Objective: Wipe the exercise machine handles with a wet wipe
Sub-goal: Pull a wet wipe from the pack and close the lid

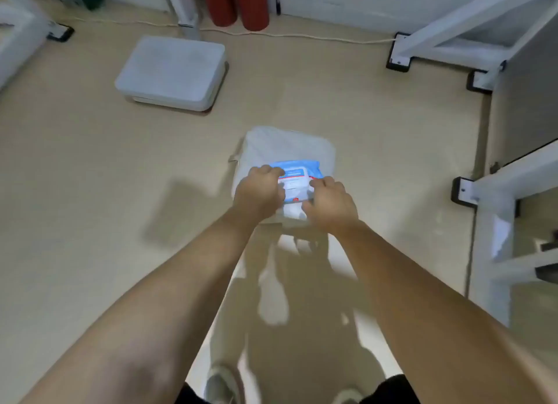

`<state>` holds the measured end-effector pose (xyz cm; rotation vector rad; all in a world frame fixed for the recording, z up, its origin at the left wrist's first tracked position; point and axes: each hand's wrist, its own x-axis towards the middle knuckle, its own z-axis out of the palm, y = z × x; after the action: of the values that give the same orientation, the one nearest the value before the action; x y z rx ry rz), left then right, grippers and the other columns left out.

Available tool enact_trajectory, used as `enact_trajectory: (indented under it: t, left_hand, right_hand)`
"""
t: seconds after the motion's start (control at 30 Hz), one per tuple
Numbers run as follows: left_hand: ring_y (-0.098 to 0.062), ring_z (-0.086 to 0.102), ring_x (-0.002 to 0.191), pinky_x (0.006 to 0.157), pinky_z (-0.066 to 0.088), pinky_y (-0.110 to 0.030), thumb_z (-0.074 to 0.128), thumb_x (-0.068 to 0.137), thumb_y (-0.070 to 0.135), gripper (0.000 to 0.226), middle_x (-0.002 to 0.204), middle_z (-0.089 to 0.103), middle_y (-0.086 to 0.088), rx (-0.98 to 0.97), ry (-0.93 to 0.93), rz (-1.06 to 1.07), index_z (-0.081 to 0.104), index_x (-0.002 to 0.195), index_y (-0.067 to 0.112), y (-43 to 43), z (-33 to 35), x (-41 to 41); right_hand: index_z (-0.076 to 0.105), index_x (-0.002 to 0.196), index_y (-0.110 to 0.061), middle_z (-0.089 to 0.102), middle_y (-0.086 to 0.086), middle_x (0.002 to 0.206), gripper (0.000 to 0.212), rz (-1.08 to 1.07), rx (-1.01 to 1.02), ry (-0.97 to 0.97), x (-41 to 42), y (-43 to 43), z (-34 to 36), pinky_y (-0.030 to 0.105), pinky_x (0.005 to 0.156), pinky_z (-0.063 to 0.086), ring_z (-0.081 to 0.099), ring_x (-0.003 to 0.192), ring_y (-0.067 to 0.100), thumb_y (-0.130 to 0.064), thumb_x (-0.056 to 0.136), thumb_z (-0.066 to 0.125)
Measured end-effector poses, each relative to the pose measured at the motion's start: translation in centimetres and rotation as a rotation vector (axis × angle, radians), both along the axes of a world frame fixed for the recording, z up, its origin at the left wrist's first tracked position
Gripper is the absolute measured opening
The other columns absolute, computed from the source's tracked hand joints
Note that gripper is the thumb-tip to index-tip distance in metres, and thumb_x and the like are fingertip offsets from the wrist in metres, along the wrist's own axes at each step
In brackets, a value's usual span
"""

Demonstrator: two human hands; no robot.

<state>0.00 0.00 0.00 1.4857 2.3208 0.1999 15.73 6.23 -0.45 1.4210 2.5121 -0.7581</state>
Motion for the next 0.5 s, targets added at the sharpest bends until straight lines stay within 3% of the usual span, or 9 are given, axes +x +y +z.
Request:
enact_trajectory:
  t: [0.13, 0.27, 0.37, 0.5]
  left_hand:
    - [-0.027, 0.051, 0.118, 0.091, 0.049, -0.042, 0.069, 0.082, 0.036, 0.051, 0.128, 0.059, -0.001, 0.008, -0.023, -0.076, 0.058, 0.129, 0.021, 2.4, -4.7, -1.3]
    - [-0.020, 0.052, 0.108, 0.082, 0.051, -0.037, 0.074, 0.072, 0.047, 0.057, 0.118, 0.059, 0.006, 0.118, -0.012, -0.139, 0.061, 0.123, 0.025, 2.5, -7.4, -2.6]
    - [-0.019, 0.054, 0.103, 0.080, 0.051, -0.035, 0.072, 0.075, 0.048, 0.051, 0.116, 0.062, 0.009, 0.186, -0.028, -0.151, 0.064, 0.121, 0.027, 2.7, -8.2, -3.3]
    - [-0.023, 0.061, 0.093, 0.073, 0.053, -0.037, 0.061, 0.083, 0.048, 0.033, 0.103, 0.068, 0.007, 0.234, 0.072, -0.226, 0.070, 0.104, 0.025, 2.7, -7.9, -3.2]
  right_hand:
    - [0.056, 0.131, -0.014, 0.055, 0.009, 0.128, 0.039, -0.106, 0.057, 0.169, -1.6, 1.2, -5.1, 0.041, 0.096, 0.043, 0.049, 0.119, 0.032, -0.035, 0.098, 0.051]
    - [0.060, 0.118, -0.018, 0.060, -0.001, 0.112, 0.036, -0.217, 0.090, 0.344, -2.1, 1.8, -8.5, 0.034, 0.092, 0.041, 0.052, 0.111, 0.026, -0.036, 0.088, 0.068]
    - [0.060, 0.110, -0.020, 0.057, -0.013, 0.100, 0.037, -0.352, 0.039, 0.489, -2.1, 1.7, -9.7, 0.031, 0.089, 0.044, 0.055, 0.104, 0.018, -0.032, 0.080, 0.078]
    - [0.054, 0.100, -0.025, 0.059, -0.013, 0.099, 0.034, -0.417, 0.040, 0.561, -2.2, 1.3, -10.3, 0.032, 0.087, 0.046, 0.055, 0.098, 0.015, -0.029, 0.078, 0.080]
